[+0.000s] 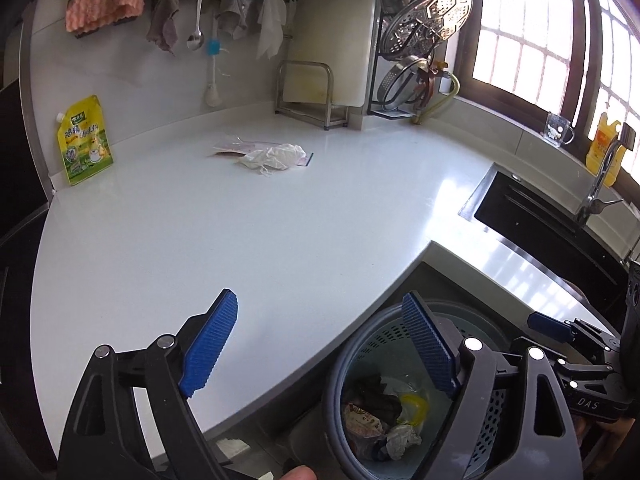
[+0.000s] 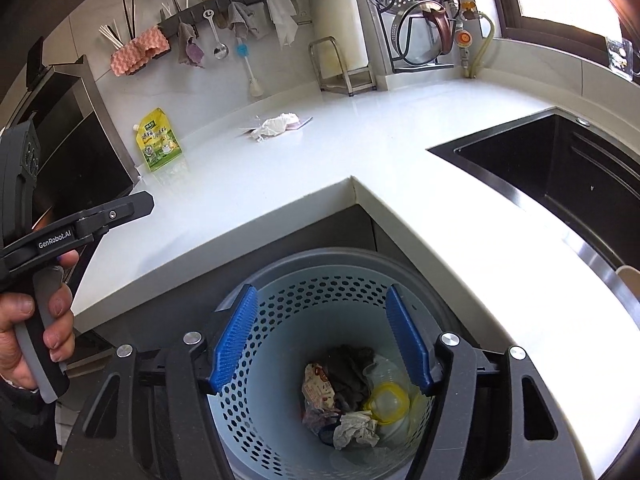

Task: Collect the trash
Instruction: 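Move both grippers back over the counter toward the white tissue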

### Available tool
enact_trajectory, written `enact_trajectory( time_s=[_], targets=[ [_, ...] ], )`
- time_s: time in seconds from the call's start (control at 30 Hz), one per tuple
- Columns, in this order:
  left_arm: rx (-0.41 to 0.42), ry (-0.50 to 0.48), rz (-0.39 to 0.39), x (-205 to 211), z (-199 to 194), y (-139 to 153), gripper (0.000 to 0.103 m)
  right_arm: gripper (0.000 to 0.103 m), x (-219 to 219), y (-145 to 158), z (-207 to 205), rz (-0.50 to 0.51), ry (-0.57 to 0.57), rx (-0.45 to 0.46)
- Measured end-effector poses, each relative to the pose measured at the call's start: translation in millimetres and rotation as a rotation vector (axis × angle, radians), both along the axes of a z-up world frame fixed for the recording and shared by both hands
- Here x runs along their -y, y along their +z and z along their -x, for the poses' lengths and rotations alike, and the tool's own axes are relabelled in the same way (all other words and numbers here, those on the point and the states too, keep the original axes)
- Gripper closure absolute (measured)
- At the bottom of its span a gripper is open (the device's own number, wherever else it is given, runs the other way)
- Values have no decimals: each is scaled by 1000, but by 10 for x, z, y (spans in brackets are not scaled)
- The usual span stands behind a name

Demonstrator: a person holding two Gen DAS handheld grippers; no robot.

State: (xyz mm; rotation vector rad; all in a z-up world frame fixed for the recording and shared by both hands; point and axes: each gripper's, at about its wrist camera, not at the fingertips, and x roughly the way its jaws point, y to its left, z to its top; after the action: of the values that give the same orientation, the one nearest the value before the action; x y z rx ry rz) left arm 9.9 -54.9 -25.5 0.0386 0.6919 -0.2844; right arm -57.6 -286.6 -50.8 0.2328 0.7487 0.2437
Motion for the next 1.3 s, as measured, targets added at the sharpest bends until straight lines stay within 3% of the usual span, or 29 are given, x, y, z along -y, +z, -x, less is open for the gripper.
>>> enact_trajectory(
  time_s=[0.27,0.63,0.97,1.3],
  targets=[
    [52,43,-27,-222,-318,221,15,35,-95,277,-392,23,19,53],
    [83,80,-57,-388,-998,293,13,33,-309,537,-1150,59,51,99],
    [84,135,-16,-569,-1827,292,13,33,-577,625,-1879,104,86,109],
    [71,165,10,-775,-2187,143,10,32,-922,593,-2597,126,129,93]
  ],
)
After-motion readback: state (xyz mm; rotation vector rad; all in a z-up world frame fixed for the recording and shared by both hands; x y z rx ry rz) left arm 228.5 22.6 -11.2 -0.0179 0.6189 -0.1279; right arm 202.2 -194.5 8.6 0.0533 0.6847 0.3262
